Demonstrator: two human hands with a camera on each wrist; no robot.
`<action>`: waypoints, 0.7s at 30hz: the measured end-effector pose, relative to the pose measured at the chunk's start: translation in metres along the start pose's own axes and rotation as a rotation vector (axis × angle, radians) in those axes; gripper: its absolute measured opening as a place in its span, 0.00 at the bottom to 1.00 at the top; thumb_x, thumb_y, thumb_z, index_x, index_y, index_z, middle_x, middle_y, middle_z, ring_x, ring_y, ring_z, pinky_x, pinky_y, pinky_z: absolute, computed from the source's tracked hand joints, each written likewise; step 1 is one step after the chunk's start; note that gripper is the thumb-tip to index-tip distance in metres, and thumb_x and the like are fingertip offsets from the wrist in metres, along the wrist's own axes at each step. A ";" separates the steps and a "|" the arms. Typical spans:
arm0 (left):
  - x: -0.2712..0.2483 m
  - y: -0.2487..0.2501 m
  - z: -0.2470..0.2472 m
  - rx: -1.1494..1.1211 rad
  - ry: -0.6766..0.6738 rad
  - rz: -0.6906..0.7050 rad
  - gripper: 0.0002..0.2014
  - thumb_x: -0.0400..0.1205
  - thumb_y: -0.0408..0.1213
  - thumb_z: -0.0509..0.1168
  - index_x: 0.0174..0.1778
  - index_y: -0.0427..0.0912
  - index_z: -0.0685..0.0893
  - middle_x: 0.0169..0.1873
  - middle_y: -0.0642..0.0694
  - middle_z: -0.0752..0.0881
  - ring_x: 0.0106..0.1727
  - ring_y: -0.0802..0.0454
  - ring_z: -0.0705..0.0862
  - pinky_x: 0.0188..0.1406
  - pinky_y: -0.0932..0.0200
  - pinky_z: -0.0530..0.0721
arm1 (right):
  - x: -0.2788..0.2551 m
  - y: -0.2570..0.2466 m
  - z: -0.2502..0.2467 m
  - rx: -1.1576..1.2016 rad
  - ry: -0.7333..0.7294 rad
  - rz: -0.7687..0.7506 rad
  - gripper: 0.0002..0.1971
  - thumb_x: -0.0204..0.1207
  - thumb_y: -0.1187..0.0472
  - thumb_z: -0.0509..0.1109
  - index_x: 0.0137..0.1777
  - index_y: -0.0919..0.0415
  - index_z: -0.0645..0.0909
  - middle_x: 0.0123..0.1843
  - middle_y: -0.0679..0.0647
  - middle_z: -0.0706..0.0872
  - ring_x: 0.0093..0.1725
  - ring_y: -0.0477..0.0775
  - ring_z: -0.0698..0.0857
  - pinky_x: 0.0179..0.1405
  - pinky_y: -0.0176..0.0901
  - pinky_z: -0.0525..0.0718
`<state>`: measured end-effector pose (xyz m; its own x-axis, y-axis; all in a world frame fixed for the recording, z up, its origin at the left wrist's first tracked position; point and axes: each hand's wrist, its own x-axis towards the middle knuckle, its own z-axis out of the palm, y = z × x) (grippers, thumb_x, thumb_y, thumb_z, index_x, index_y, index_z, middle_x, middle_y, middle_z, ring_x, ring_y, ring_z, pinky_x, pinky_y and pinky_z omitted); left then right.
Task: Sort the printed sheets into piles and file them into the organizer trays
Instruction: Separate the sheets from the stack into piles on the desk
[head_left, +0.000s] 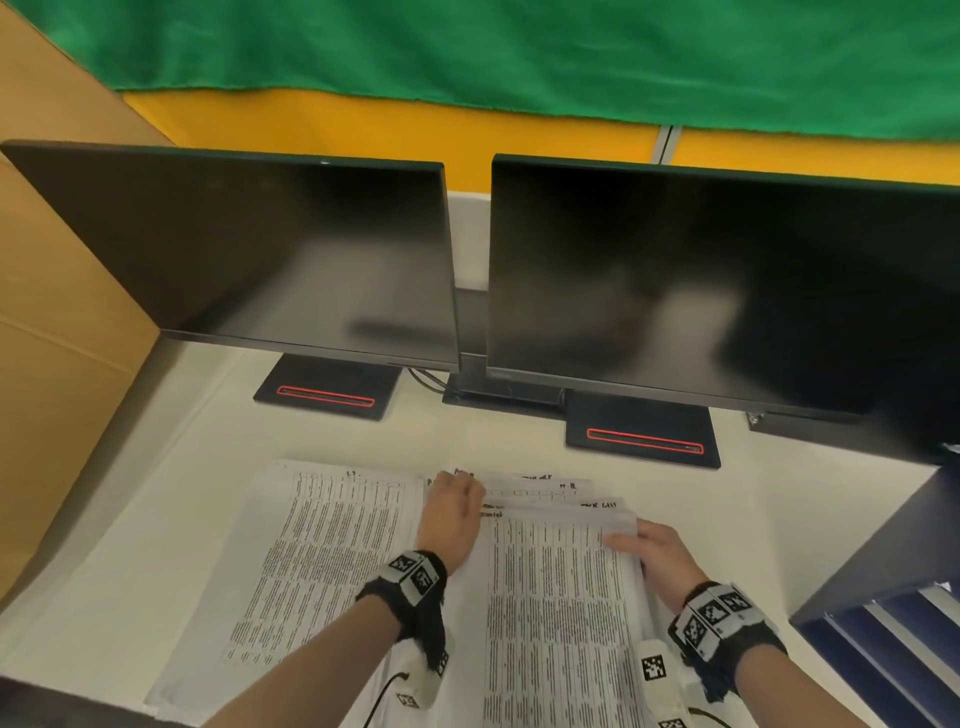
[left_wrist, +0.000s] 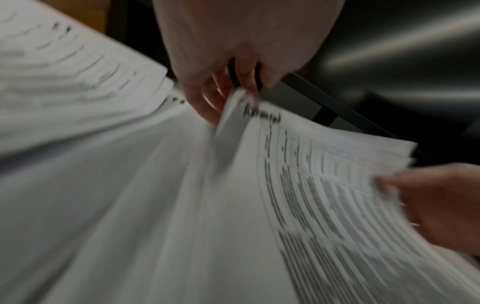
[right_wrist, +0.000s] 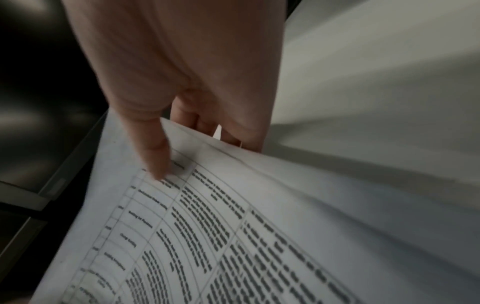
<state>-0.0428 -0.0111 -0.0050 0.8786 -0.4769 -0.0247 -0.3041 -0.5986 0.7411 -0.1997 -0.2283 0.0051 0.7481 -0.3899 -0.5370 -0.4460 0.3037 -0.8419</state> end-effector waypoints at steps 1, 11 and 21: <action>0.008 0.000 -0.003 0.048 0.016 0.016 0.11 0.86 0.34 0.53 0.52 0.39 0.80 0.51 0.45 0.77 0.53 0.48 0.75 0.56 0.54 0.77 | 0.000 0.001 -0.001 -0.012 0.024 -0.016 0.12 0.73 0.72 0.71 0.56 0.71 0.86 0.51 0.67 0.91 0.49 0.64 0.91 0.52 0.54 0.87; 0.038 0.008 -0.015 0.353 -0.269 0.006 0.06 0.78 0.39 0.63 0.49 0.51 0.82 0.44 0.54 0.78 0.52 0.51 0.77 0.56 0.51 0.69 | -0.002 0.000 0.002 -0.080 0.046 -0.082 0.08 0.71 0.71 0.72 0.49 0.68 0.89 0.48 0.60 0.93 0.52 0.60 0.90 0.58 0.52 0.83; 0.022 0.010 -0.016 0.022 -0.393 0.104 0.10 0.84 0.35 0.60 0.50 0.40 0.87 0.50 0.47 0.76 0.54 0.51 0.77 0.59 0.61 0.73 | 0.006 0.009 0.007 -0.054 0.132 -0.142 0.07 0.71 0.72 0.73 0.47 0.67 0.88 0.53 0.62 0.88 0.57 0.59 0.85 0.62 0.53 0.80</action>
<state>-0.0206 -0.0180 0.0127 0.6363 -0.7429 -0.2079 -0.3954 -0.5455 0.7390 -0.1958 -0.2218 -0.0058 0.7363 -0.5371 -0.4116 -0.3688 0.1915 -0.9096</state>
